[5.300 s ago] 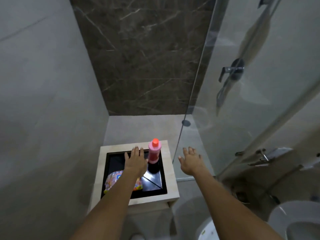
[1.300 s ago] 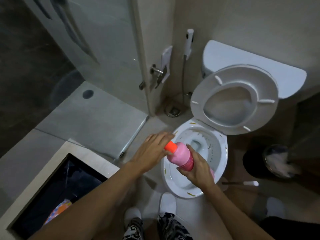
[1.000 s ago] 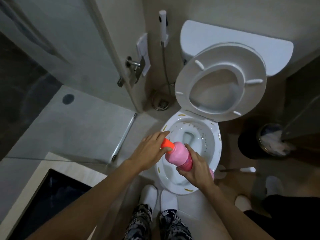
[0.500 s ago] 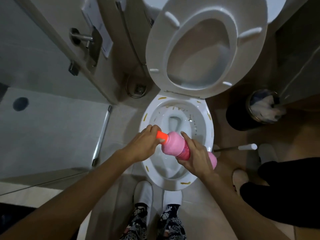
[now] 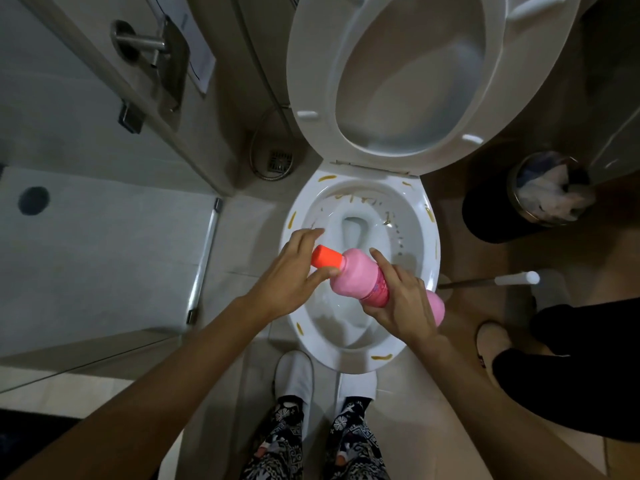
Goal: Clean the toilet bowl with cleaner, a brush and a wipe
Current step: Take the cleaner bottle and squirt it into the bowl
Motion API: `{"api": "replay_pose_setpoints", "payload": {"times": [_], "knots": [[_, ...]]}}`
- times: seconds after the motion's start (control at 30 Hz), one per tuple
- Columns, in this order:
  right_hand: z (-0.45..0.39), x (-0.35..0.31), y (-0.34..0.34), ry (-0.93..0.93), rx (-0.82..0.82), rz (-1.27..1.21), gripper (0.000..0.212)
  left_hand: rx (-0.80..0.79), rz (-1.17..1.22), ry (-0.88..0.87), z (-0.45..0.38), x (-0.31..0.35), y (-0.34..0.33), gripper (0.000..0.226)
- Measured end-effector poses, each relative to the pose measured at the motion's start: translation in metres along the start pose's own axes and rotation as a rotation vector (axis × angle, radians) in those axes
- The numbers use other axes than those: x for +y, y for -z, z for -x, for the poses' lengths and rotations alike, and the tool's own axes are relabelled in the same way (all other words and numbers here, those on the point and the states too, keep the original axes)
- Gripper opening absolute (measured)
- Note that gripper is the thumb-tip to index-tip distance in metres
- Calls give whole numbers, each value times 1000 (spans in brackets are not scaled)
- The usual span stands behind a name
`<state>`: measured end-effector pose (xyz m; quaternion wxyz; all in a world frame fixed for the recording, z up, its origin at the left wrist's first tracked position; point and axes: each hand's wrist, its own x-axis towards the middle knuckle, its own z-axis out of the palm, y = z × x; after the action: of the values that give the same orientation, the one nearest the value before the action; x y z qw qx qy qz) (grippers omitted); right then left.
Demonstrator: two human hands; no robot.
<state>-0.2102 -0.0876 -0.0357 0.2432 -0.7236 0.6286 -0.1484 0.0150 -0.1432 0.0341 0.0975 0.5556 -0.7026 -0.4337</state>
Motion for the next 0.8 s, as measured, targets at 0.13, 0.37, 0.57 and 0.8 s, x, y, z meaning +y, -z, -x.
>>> {"api": "replay_pose_setpoints", "payload": {"times": [0.13,0.37,0.57,0.8], "knots": [[0,0,-2,-31,1,-24,94,73,-15,-223,2,-10,-6,45],[7,1,-1,-37,-23,-48,92,21,-25,-50,-6,-11,-5,36],[15,6,-1,-94,-48,-24,97,69,35,120,-1,-24,4,33],[-1,7,-8,-235,-43,-38,94,119,142,235,11,-44,-8,36]]}}
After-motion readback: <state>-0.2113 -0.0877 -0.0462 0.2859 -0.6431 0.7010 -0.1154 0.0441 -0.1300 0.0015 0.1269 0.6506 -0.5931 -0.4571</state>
